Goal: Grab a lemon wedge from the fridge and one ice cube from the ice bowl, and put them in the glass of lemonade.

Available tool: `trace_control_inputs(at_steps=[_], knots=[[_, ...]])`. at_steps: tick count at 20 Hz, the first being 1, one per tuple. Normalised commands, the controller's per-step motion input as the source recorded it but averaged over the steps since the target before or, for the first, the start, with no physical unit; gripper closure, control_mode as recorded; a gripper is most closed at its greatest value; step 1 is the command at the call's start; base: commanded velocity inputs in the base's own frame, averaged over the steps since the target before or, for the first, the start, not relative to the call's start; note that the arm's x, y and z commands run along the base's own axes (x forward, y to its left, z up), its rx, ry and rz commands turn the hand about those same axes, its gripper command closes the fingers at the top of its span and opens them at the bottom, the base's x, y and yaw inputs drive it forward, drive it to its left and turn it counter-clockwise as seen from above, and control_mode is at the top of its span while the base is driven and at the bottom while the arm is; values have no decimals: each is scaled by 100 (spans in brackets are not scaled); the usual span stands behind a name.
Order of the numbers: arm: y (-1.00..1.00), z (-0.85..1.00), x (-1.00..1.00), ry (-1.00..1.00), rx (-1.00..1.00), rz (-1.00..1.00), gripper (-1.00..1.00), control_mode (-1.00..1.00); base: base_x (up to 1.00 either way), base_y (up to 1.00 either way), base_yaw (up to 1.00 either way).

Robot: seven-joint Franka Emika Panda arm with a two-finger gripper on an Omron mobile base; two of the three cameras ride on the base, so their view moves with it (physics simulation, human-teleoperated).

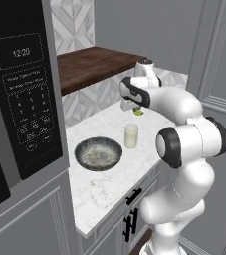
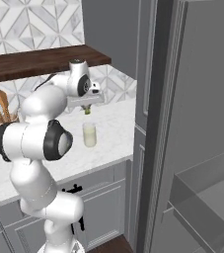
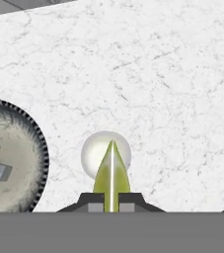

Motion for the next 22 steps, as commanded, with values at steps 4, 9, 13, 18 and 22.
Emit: trace_control_inputs(at_steps=[4,9,13,18,22], knots=[[-1,-28,1,0,0,0,100,-100,0,0,0],[5,-20,5,0,0,0,100,-100,0,0,0],[9,-6,23,3,0,0,100,-100,0,0,0],[0,-1,16,1,0,0,100,-100,0,0,0],[0,-4,0,0,0,0,100,-100,0,0,0]])
